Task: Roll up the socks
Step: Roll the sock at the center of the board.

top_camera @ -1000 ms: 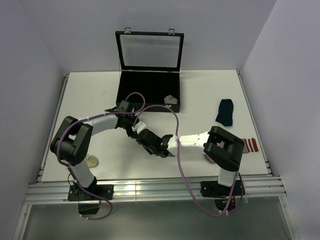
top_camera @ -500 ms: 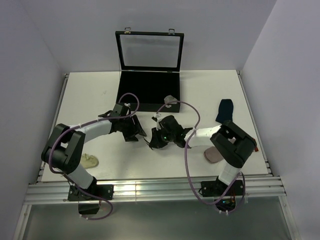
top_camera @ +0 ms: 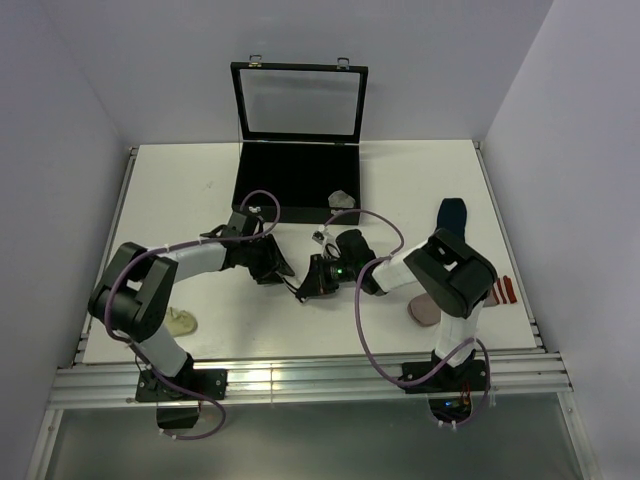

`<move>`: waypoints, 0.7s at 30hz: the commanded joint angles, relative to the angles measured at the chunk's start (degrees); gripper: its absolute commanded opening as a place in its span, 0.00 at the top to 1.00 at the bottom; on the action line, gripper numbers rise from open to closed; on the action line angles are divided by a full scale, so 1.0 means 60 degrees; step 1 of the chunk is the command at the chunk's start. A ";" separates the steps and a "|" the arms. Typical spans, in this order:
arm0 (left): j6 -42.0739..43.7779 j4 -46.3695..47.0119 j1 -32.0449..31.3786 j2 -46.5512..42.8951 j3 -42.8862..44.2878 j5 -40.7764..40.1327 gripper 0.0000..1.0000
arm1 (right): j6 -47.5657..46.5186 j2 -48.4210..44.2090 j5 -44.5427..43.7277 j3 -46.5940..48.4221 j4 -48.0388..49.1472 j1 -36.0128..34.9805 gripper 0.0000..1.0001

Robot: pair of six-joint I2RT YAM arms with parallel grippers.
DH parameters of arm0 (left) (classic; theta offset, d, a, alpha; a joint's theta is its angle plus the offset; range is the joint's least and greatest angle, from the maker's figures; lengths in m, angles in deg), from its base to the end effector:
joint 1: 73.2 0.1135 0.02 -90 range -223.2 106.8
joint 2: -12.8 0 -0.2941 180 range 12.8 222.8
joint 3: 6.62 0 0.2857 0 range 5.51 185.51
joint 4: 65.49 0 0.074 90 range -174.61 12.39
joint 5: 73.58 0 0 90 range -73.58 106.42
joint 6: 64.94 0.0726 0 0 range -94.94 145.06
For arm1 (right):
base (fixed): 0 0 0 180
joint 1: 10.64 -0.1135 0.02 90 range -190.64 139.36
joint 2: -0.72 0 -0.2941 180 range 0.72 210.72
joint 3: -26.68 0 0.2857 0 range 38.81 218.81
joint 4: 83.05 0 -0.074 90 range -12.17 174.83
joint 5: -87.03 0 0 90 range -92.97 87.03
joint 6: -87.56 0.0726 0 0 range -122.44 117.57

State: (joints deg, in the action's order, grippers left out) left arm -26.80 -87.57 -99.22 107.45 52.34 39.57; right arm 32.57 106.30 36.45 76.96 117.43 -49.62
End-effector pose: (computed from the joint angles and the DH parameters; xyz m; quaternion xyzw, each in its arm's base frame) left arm 0.3029 -0.1796 0.1209 -0.1562 0.9298 -0.3208 0.0903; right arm 0.2574 0.2676 0.0876 -0.1850 0.8284 0.5011 0.1684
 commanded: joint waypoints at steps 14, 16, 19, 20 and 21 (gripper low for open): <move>0.0439 -0.0962 -0.0263 0.0631 0.0647 -0.0227 0.94 | -0.2024 -0.2271 -0.4177 0.1374 -0.5065 -0.1088 0.54; 0.0600 -0.1224 -0.0292 0.0704 0.0866 -0.0343 0.94 | -0.2345 -0.2508 -0.5593 0.1667 -0.5882 -0.1441 0.52; 0.0761 -0.1504 -0.0336 0.0792 0.1116 -0.0461 0.94 | -0.2799 -0.2816 -0.7150 0.2180 -0.6617 -0.2232 0.49; 0.0791 -0.1534 -0.0351 0.0821 0.1160 -0.0461 0.95 | -0.2918 -0.2831 -0.7794 0.2428 -0.6736 -0.2422 0.49; 0.0806 -0.1563 -0.0351 0.0850 0.1218 -0.0461 0.94 | -0.3064 -0.2831 -0.8119 0.2547 -0.6824 -0.2757 0.49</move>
State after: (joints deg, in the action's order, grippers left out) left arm -24.63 -93.84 -100.97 111.60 57.65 39.01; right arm 19.04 91.50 1.87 88.58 82.70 -62.95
